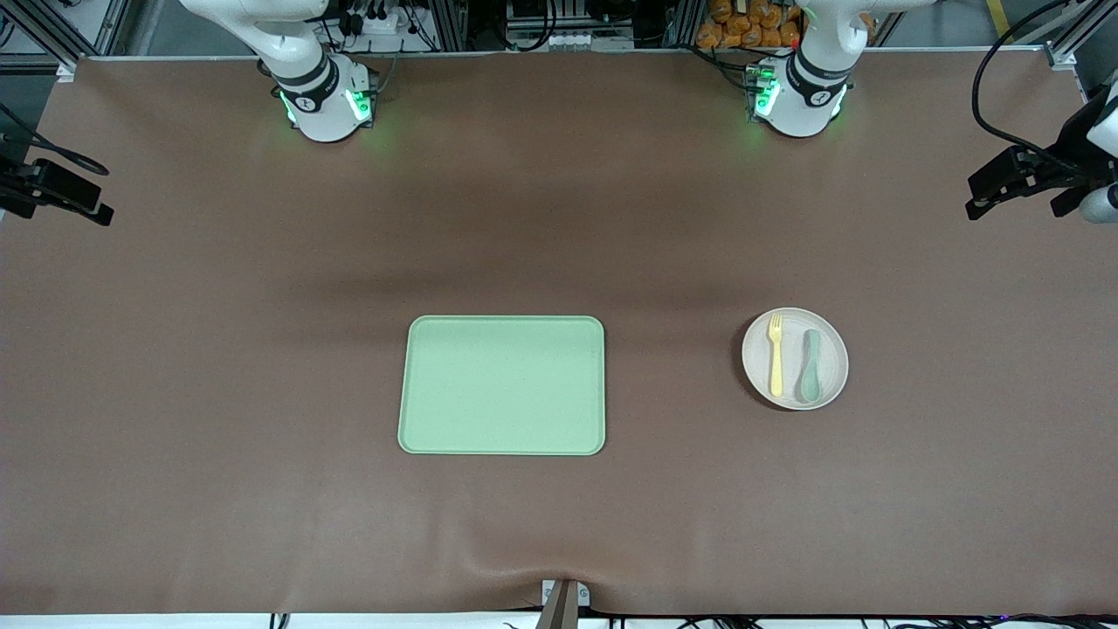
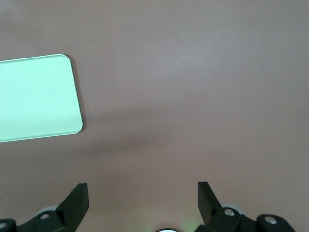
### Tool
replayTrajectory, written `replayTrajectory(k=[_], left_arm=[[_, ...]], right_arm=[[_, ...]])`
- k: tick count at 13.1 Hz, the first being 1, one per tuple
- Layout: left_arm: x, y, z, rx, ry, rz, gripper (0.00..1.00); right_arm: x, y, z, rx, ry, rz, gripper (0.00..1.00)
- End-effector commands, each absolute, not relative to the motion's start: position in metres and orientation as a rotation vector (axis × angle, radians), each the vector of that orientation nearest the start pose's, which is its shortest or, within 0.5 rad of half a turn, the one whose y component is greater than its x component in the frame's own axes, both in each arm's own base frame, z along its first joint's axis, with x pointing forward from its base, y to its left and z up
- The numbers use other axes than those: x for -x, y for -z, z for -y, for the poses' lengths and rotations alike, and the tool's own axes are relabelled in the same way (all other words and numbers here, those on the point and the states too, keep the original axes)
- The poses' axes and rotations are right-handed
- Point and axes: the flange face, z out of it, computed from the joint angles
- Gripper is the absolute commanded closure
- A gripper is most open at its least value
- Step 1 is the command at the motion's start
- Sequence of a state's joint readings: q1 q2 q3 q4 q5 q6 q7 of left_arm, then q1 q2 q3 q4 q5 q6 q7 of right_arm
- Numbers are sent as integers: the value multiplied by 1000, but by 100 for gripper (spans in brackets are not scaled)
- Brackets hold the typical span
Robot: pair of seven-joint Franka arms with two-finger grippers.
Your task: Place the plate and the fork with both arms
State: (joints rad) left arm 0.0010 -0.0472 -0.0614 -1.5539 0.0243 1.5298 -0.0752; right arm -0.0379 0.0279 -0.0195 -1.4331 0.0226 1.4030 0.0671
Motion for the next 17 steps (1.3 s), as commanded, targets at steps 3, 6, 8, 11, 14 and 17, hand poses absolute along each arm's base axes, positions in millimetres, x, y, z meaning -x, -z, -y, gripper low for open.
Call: replayTrajectory(k=[3,6,8,11,14,17], left_arm=[[-530,-663,28,3125,28,19,0],[-532,-663,25,3127,27,23,0],[-533,-655,27,3136,3,22,0],[-535,-641,27,3141,-29,36,0],[-542,-612,11,3164,-38,88,0],[-546,-576,4,3182,-44,113,0]], right_arm=[[-545,-662,32,3092,-83,-180,0],[-544,-662,38,3091,-82,-199,0],[-544,-662,36,3072,-79,-194,0],[-545,-662,36,3070,-79,-193,0],[-546,-661,36,3072,-84,-194,0],[-546,-661,34,3072,-84,-184,0]])
